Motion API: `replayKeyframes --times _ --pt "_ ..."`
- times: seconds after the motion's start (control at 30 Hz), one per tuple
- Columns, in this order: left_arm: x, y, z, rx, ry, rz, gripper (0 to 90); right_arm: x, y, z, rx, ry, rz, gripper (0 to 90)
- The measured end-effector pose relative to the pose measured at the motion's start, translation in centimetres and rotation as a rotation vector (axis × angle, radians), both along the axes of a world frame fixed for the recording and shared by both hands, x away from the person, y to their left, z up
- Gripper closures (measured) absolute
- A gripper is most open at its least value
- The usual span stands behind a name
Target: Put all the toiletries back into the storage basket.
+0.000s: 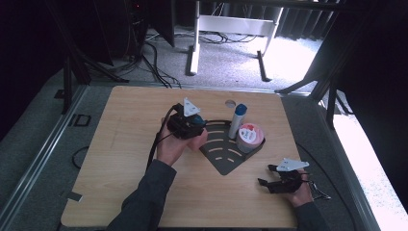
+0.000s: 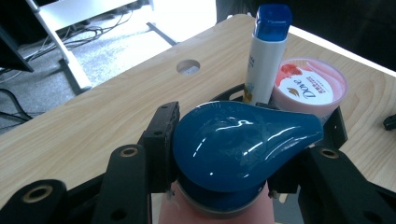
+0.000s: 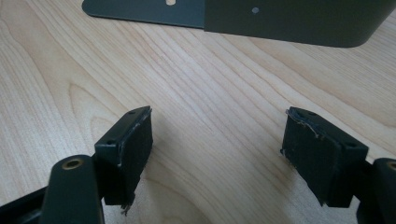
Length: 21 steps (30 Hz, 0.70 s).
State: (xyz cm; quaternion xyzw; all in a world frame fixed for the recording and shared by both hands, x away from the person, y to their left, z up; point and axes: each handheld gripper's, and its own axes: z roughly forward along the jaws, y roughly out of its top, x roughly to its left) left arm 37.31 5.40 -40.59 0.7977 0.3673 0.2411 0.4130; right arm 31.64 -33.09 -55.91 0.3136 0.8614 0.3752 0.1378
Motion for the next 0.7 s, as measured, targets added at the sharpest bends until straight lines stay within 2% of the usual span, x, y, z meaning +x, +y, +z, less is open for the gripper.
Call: replayKeyframes --times 0.7 --pt "0.7 -1.2 0.3 -0.012 -0.008 0.001 52.9 0.0 0.0 0.0 0.0 0.0 0.0 24.1"
